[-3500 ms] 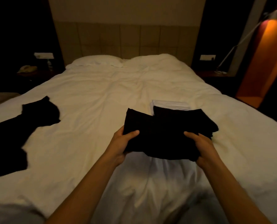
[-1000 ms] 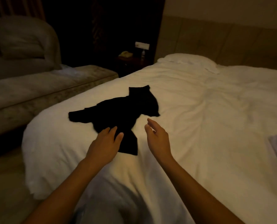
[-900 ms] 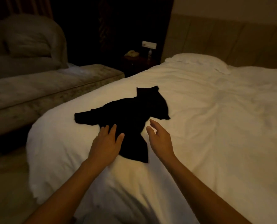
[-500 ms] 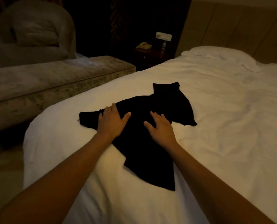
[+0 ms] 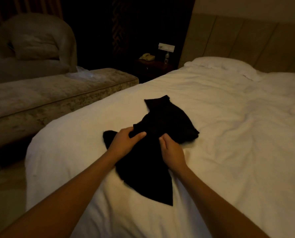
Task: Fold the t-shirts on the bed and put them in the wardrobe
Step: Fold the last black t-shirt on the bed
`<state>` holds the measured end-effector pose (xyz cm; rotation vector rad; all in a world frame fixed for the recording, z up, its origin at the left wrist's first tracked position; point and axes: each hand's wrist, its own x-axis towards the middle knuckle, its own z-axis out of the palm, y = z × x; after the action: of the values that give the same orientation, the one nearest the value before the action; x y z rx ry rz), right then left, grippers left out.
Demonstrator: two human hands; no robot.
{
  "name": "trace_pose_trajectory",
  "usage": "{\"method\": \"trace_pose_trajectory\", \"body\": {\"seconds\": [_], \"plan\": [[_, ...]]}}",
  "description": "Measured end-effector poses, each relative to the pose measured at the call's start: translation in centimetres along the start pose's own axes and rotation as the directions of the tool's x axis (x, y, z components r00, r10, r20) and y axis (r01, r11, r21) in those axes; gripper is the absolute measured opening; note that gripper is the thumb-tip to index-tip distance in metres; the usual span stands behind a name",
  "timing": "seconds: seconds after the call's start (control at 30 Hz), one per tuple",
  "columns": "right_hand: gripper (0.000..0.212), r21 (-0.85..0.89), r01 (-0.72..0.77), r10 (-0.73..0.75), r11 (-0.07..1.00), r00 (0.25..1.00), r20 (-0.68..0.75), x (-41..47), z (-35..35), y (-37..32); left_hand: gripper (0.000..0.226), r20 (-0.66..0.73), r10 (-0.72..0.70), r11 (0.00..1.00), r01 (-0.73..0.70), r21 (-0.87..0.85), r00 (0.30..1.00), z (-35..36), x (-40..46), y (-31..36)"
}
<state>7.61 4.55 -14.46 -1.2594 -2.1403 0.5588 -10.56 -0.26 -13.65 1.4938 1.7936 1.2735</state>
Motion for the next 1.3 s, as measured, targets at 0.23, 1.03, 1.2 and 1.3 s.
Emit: {"method": "trace_pose_trajectory", "body": {"seconds": [0.23, 1.03, 1.2, 1.3], "plan": [[0.027, 0.326, -0.031, 0.078, 0.945, 0.988, -0.134, -7.6, -7.3, -1.8, 0.016, 0.005, 0.177, 0.97, -0.173, -0.171, 0.984, 1.5, -6.4, 7.6], [0.036, 0.37, 0.186, -0.037, 0.91, 0.927, -0.374, -26.2, -44.2, -14.8, 0.041, 0.166, 0.61, 0.735, -0.476, -0.482, 0.775, 0.9, -22.8, 48.3], [0.035, 0.216, 0.248, -0.101, 0.944, 0.844, -0.526, -28.8, -49.1, -16.8, 0.047, 0.014, 0.767, 0.631, -0.751, -0.195, 0.641, -0.5, -23.6, 52.3], [0.034, 0.128, 0.238, -0.124, 0.963, 0.809, -0.575, -30.3, -52.3, -17.6, 0.051, -0.092, 0.807, 0.577, -0.812, -0.085, 0.583, -1.5, -24.1, 54.9]]}}
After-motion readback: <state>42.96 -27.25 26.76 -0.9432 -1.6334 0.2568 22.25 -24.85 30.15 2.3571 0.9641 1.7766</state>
